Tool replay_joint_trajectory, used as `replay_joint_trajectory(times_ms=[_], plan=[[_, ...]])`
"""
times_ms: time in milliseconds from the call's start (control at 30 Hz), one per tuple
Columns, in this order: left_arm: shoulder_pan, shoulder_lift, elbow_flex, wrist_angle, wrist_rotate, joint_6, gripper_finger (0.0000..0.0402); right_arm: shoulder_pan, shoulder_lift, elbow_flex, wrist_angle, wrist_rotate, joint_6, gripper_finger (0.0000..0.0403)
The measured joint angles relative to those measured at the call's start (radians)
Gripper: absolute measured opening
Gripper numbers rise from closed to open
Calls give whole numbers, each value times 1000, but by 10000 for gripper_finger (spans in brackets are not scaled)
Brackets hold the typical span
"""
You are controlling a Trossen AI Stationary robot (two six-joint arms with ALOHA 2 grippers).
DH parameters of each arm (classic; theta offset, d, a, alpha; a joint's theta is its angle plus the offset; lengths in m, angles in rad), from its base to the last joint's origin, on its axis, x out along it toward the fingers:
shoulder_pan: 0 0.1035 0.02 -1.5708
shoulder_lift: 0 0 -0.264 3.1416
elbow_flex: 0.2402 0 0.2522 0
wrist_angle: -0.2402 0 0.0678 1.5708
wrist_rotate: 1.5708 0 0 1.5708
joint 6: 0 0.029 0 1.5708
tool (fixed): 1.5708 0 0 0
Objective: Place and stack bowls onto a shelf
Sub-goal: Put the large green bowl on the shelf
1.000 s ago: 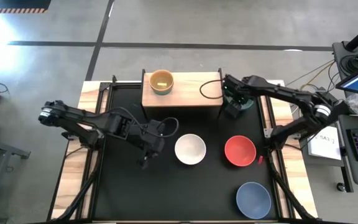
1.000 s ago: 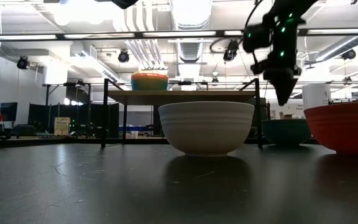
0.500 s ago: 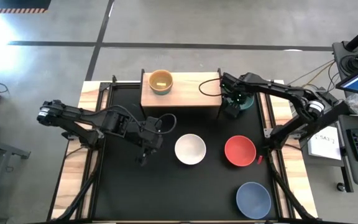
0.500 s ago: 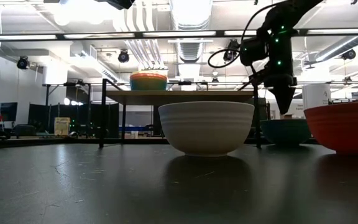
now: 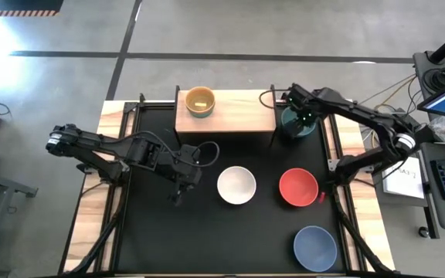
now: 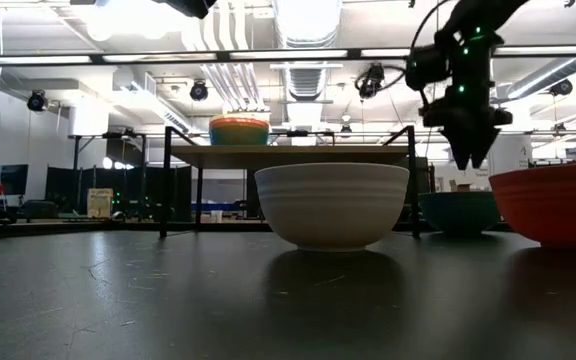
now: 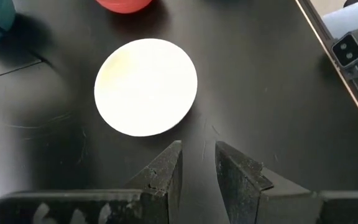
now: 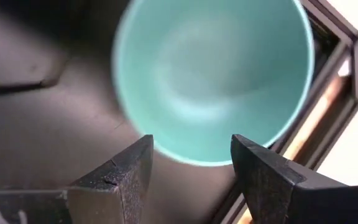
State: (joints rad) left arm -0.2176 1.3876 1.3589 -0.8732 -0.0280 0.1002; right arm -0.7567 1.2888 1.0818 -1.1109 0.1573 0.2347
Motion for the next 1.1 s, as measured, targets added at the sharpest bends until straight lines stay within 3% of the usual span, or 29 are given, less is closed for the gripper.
replay_joint_trajectory(times_ms=[400,733,1100], plan=[[0,-17,-5,-83,11,19,78,-217,98,-2,116,-1,44,206],[0,-93,-90,-93,18,25,78,-243,166,52,128,16,171,205],[-2,-270,-283,-22,43,44,78,-280,306,140,121,57,240,205]])
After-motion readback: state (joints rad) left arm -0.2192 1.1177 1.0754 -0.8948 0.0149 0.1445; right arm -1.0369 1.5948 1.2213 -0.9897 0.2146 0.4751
